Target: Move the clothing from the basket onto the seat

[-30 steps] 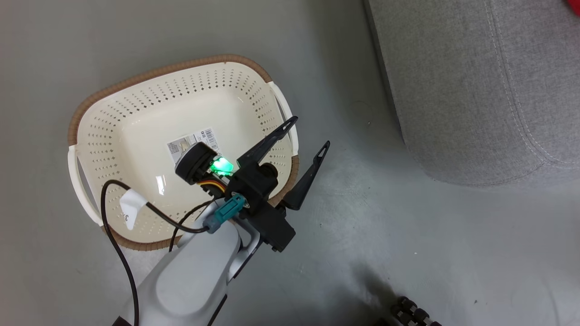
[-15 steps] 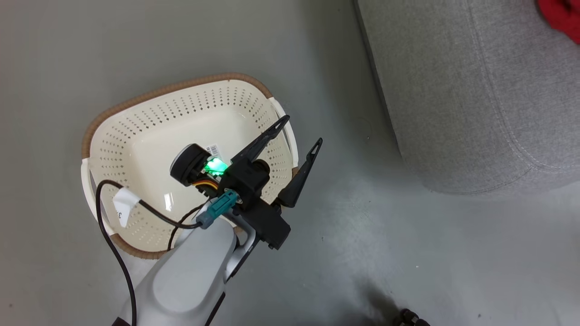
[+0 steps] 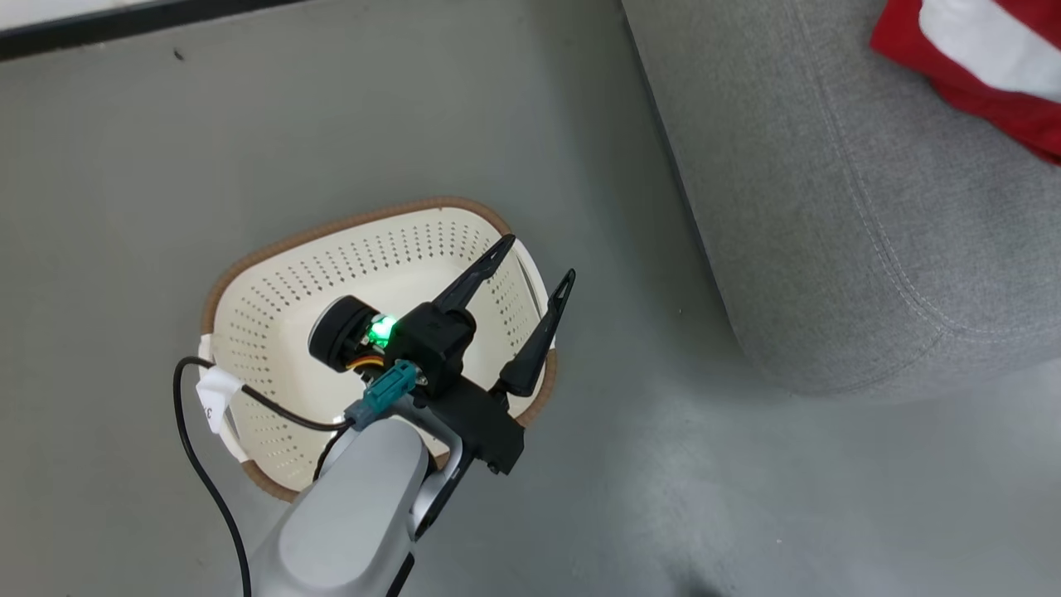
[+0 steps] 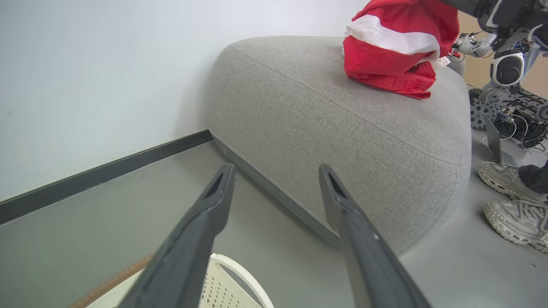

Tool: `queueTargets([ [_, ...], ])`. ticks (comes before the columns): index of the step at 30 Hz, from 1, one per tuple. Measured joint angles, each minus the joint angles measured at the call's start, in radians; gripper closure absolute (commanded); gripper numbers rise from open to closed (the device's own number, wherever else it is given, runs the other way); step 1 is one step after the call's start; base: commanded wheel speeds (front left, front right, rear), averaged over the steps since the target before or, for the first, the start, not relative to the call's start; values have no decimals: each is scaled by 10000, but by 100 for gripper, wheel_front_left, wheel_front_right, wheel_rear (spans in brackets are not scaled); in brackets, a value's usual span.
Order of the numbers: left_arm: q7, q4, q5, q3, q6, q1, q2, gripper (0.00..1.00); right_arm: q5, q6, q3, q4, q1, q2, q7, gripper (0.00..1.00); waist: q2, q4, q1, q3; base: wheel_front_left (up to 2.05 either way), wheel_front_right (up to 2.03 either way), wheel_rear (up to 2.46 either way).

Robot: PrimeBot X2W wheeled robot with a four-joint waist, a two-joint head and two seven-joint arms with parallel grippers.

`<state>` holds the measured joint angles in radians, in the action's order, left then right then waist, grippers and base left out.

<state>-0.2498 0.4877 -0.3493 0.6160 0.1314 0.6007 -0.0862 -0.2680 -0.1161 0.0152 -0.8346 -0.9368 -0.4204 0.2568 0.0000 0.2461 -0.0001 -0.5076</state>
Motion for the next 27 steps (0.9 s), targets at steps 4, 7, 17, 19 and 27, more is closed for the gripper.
queueTargets([
  [4,0,58,-111,-194,0,-204,79,0,50,-31,136,343,500,240,0,0,0,-127,0,405,0,0,0],
  [7,0,109,-194,-355,-2,-388,125,0,46,-46,192,570,879,370,-2,0,0,-261,-1,702,0,0,0],
  [17,0,251,-351,-1091,-272,-990,171,0,-67,-75,497,1290,1938,953,-2,0,0,-853,-1,1653,0,0,0],
  [19,0,270,-359,-1266,-397,-1140,178,0,-171,-75,627,1467,2166,1058,-2,0,-1,-972,-1,1855,0,0,0],
  [27,0,297,-368,-2011,-890,-1786,148,0,-654,-75,1126,2042,3248,1285,-2,0,-1,-1502,-1,2724,0,0,0],
])
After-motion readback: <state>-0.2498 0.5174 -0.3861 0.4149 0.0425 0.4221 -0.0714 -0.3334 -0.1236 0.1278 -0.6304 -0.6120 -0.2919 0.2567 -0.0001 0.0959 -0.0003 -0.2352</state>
